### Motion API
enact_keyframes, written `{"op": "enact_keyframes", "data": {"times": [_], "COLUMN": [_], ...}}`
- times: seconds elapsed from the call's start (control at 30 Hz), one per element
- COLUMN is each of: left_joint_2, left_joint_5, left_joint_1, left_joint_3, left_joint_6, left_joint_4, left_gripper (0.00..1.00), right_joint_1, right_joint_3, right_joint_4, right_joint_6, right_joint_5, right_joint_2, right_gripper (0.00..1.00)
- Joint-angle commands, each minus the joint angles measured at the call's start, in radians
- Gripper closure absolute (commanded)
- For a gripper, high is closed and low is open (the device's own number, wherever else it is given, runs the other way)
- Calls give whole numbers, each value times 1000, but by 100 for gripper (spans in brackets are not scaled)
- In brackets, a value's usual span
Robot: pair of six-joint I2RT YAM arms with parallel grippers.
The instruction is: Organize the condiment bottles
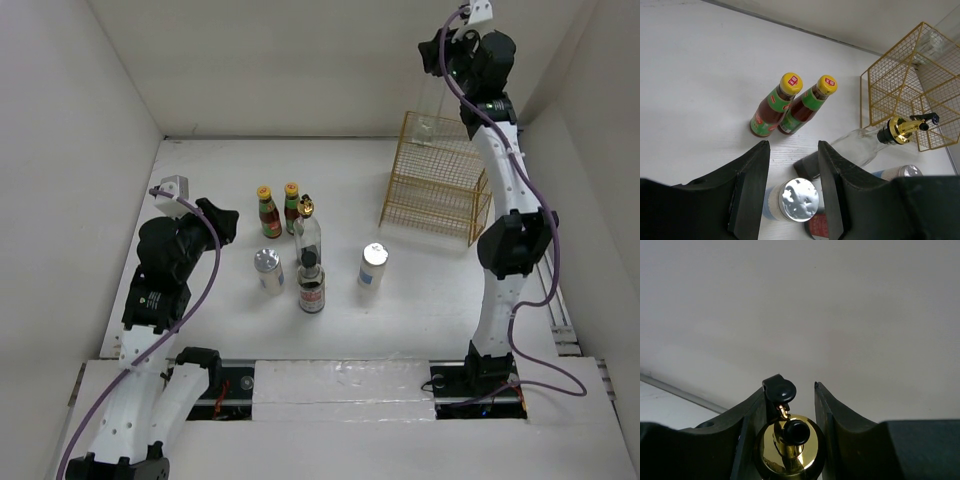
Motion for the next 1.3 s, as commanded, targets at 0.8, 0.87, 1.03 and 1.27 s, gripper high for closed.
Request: {"op": "enact_keyframes", "data": {"times": [0.8, 0.87, 1.03, 1.27], "left_joint_2": [-30, -30, -39, -48], "left_joint_5": [11, 11, 2, -26], "left_joint_1": [14, 14, 14, 14], "left_joint_3": [-7, -7, -7, -7], "left_joint_6": [6, 6, 6, -13], "left_joint_4": [40, 40, 40, 31], "left_gripper": [61, 60, 57, 51], "right_joint_1": [-23, -23, -32, -32], "right_joint_3": [-564, -564, -549, -473], "right_joint_4": [366, 350, 300, 180], "right_joint_6": [31, 31, 31, 31], "right_joint_5": [-8, 1, 32, 32], "right_joint_2": [-219, -219, -253, -321], "right_gripper": [49, 42, 25, 21]}}
